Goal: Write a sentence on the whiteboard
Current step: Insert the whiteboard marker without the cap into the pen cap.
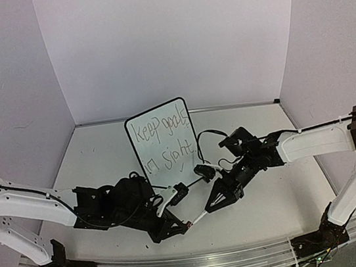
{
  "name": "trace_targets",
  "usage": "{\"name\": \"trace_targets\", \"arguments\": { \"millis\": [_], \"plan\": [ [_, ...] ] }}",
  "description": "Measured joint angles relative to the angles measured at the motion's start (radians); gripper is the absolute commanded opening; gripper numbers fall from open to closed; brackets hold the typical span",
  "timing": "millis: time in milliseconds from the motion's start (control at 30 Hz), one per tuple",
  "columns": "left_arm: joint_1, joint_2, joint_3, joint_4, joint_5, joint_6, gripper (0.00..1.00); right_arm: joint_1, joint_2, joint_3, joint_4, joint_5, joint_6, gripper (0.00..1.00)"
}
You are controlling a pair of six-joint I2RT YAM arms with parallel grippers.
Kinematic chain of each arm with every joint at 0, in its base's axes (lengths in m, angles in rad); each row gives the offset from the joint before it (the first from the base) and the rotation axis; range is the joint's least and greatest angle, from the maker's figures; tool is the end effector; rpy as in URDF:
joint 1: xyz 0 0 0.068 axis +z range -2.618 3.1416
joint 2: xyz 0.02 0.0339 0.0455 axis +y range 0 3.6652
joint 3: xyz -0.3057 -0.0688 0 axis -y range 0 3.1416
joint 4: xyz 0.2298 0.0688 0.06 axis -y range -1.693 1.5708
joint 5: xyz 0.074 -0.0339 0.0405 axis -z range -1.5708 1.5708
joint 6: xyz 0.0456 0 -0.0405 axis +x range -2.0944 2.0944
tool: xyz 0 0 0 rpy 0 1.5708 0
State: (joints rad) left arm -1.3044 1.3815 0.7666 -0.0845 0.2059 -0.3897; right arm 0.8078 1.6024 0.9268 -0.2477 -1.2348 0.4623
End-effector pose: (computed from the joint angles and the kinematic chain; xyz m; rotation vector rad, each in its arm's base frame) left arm 0.0636 -0.2683 0.2538 1.2166 2.1985 -1.0472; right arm 0.1764 0.2467 0.2511 0.9201 -2.1367 -1.7440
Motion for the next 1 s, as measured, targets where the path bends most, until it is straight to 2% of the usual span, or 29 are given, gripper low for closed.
{"name": "trace_targets", "arguments": {
  "millis": [1000],
  "plan": [
    [-0.036,0.0,0.0,0.016,-0.019,-0.004,0.0,-0.018,-0.01,0.0,0.0,0.028,-0.001,0.0]
  ]
}}
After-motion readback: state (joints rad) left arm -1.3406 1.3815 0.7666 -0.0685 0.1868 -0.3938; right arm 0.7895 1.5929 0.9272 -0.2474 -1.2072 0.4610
